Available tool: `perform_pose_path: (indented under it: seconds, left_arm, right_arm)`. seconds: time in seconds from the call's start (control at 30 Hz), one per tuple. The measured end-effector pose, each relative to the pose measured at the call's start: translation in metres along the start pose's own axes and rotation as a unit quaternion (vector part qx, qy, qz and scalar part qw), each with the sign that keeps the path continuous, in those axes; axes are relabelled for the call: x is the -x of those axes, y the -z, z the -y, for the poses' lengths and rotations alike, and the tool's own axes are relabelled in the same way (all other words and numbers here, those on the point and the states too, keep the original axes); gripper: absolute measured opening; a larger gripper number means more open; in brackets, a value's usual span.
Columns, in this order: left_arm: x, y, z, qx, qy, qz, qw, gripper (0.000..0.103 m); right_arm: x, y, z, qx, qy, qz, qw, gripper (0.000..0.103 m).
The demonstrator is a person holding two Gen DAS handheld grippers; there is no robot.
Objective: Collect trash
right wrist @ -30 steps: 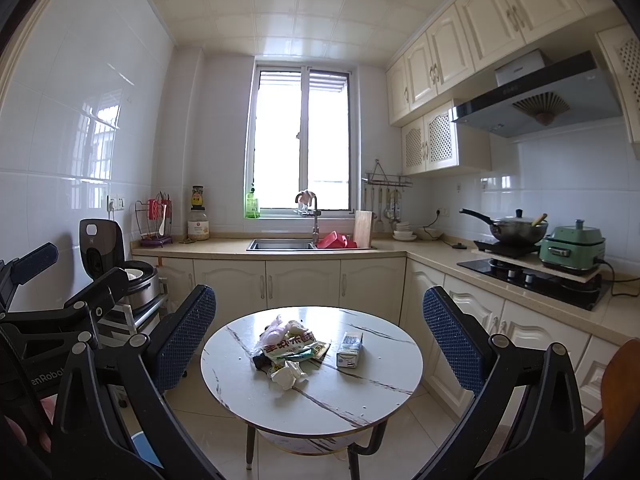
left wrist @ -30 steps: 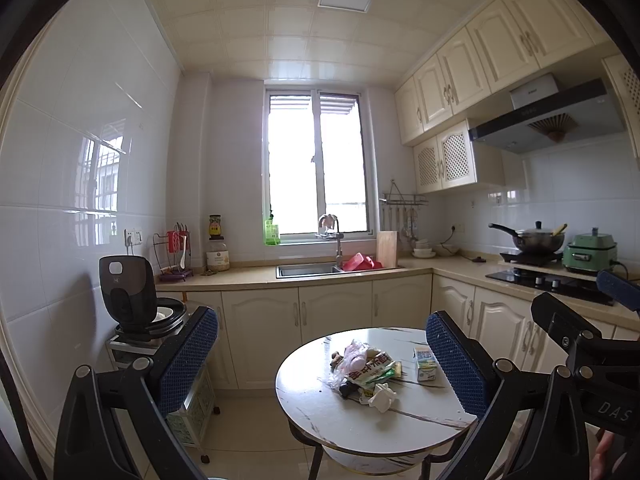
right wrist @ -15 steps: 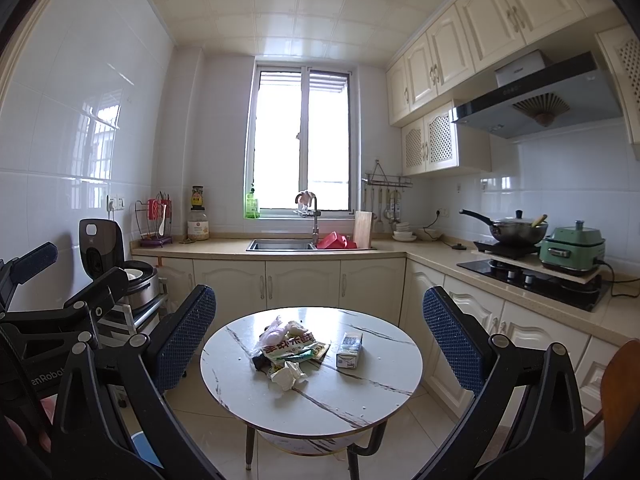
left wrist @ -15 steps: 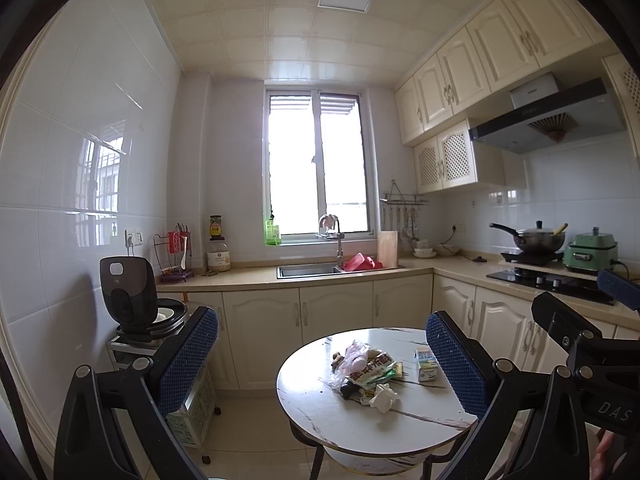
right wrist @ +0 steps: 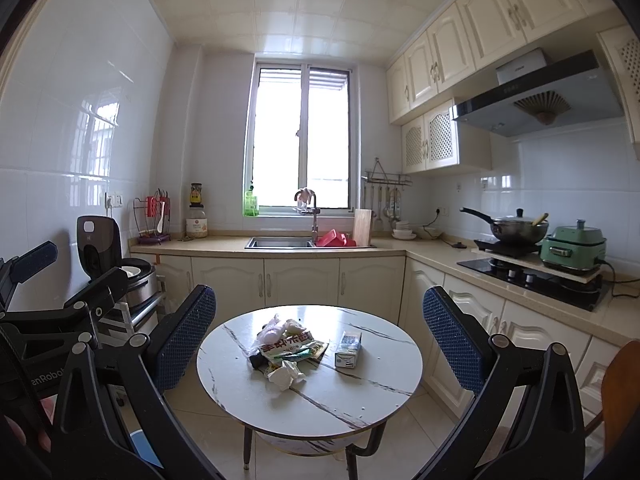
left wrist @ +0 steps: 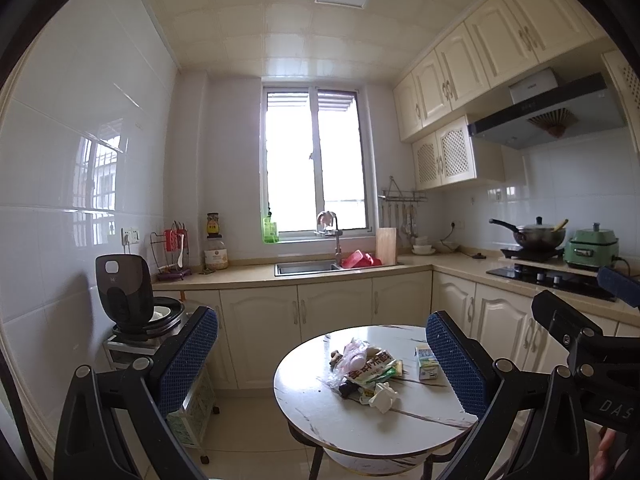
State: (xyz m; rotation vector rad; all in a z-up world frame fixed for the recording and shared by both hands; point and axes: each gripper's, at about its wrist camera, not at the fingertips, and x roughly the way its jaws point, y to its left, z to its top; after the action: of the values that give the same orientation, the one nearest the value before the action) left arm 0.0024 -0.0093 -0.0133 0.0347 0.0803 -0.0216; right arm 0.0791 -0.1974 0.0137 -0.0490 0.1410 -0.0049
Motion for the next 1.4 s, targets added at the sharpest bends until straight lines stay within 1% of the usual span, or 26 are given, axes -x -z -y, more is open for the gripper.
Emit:
perform_pose_path:
  seconds: [0.2, 0.3, 0.4, 0.53, 0.67, 0.77, 0.87, 1.03, 1.07, 1.1, 1.17, 1.2, 1.23, 1.27, 1.3, 1.33, 1.37, 1.4]
  left_arm:
    - [-0.038, 0.015, 0.003, -0.006, 0.012, -0.024, 0.9996, 0.102]
    - [-0.067, 0.029, 0.001, -0.01, 0.018, -0.052, 0.9984, 0.102]
    - [-0.102, 0.045, -0.008, -0.01, 0.002, -0.09, 0.9959, 0.102]
    - [-0.155, 0.07, -0.022, -0.004, -0.015, -0.156, 0.9877, 0.102]
    - [-0.209, 0.088, -0.027, 0.015, -0.01, -0.221, 0.9752, 0.102]
    - [-0.249, 0.096, -0.016, 0.014, 0.004, -0.251, 0.9679, 0.102]
    - [-0.289, 0.099, 0.003, -0.005, 0.023, -0.271, 0.9622, 0.102]
    - [-0.358, 0.107, 0.039, -0.049, 0.058, -0.285, 0.9554, 0.101]
    - [-0.369, 0.111, 0.045, -0.055, 0.061, -0.283, 0.9556, 0.101]
    - [-0.383, 0.114, 0.05, -0.067, 0.062, -0.286, 0.9539, 0.1]
    - [-0.415, 0.127, 0.058, -0.085, 0.064, -0.292, 0.9505, 0.097]
    - [-0.426, 0.131, 0.061, -0.089, 0.064, -0.296, 0.9489, 0.093]
    - [-0.438, 0.135, 0.063, -0.094, 0.066, -0.305, 0.9456, 0.083]
    - [-0.451, 0.142, 0.07, -0.096, 0.066, -0.31, 0.9435, 0.078]
    - [-0.459, 0.144, 0.074, -0.096, 0.067, -0.318, 0.9407, 0.067]
    - [-0.466, 0.146, 0.078, -0.098, 0.071, -0.324, 0.9382, 0.06]
    - [-0.476, 0.149, 0.082, -0.103, 0.074, -0.329, 0.9356, 0.058]
    - [-0.482, 0.151, 0.084, -0.111, 0.071, -0.334, 0.9332, 0.052]
  right_arm:
    - [-0.031, 0.016, 0.008, -0.005, -0.001, -0.019, 1.0, 0.103]
    - [-0.055, 0.033, 0.017, -0.01, 0.003, -0.042, 0.999, 0.103]
    - [-0.087, 0.056, 0.031, -0.016, 0.012, -0.081, 0.997, 0.103]
    - [-0.127, 0.086, 0.048, -0.026, 0.022, -0.131, 0.991, 0.103]
    - [-0.17, 0.119, 0.065, -0.039, 0.023, -0.18, 0.983, 0.103]
    - [-0.201, 0.142, 0.076, -0.041, 0.029, -0.212, 0.976, 0.103]
    - [-0.229, 0.163, 0.085, -0.049, 0.03, -0.242, 0.969, 0.103]
    - [-0.265, 0.189, 0.099, -0.053, 0.025, -0.277, 0.959, 0.103]
    - [-0.271, 0.193, 0.102, -0.054, 0.023, -0.282, 0.958, 0.103]
    - [-0.278, 0.197, 0.105, -0.055, 0.022, -0.286, 0.956, 0.103]
    - [-0.288, 0.202, 0.108, -0.057, 0.019, -0.293, 0.954, 0.103]
    - [-0.294, 0.204, 0.109, -0.059, 0.017, -0.296, 0.953, 0.103]
    - [-0.297, 0.205, 0.11, -0.061, 0.015, -0.299, 0.952, 0.103]
    - [-0.301, 0.207, 0.111, -0.061, 0.014, -0.301, 0.951, 0.103]
    - [-0.306, 0.208, 0.113, -0.061, 0.012, -0.304, 0.951, 0.103]
    - [-0.311, 0.208, 0.113, -0.061, 0.01, -0.306, 0.95, 0.103]
    - [-0.315, 0.208, 0.114, -0.062, 0.007, -0.307, 0.95, 0.103]
    - [-0.319, 0.208, 0.115, -0.063, 0.004, -0.308, 0.949, 0.103]
